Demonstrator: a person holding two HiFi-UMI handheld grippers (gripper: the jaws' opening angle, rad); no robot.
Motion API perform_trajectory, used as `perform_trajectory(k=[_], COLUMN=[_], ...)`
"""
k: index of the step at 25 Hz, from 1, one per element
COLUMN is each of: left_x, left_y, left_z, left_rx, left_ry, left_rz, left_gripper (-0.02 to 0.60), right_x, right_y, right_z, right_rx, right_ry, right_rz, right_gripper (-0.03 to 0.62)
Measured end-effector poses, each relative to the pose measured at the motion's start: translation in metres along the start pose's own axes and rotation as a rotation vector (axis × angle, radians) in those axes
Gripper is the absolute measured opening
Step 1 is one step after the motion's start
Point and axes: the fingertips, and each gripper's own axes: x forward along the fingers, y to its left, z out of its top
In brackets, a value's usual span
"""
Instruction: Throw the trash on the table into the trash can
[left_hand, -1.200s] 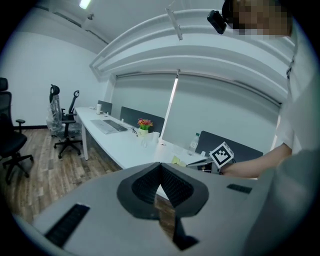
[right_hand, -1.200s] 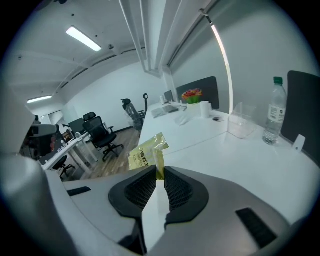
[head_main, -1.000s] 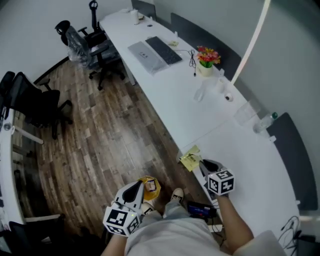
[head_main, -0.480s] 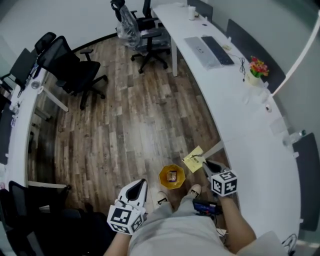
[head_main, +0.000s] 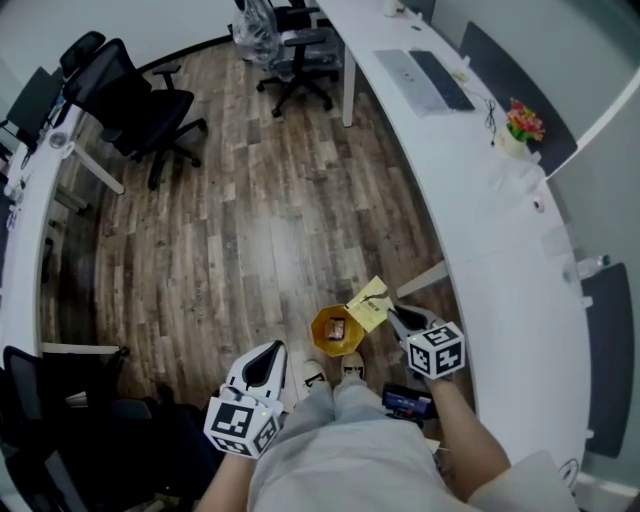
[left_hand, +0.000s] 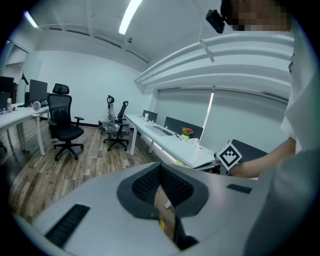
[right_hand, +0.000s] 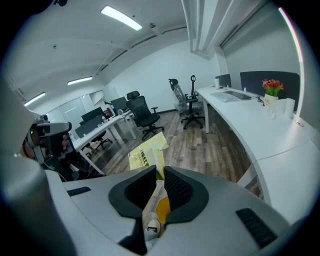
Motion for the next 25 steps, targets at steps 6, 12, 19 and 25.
perform_trajectory(k=[6,12,19,25], left_x=[0.024,0.047,0.076,0.095], left_y=[-0.003,0.002,0.013,0.024], left_z=[-0.011,-0.032,-0.091,-0.132], left_rx=[-0.023,-0.047,-0.11,-0.145], left_ry=[0.039,0.08,0.145,0.192], left_rz=[0.015,0.008,0.007,0.001], left_gripper=[0.002,0.002,0.002,0.002], right_x=[0.021,0.063,0.122,0.172], right_y=[-0.018,-0.024,-0.034,-0.042], right_z=[-0.02,-0.062,-0.118,-0.175], right_rx=[-0.02,-0.071,-0.103,-0.042], right_ry=[0.079,0.188,0.301,0.327], right_rz=[0.035,0.091,0.121,0.124], right_gripper=[0.069,0.069,0.069,0.069])
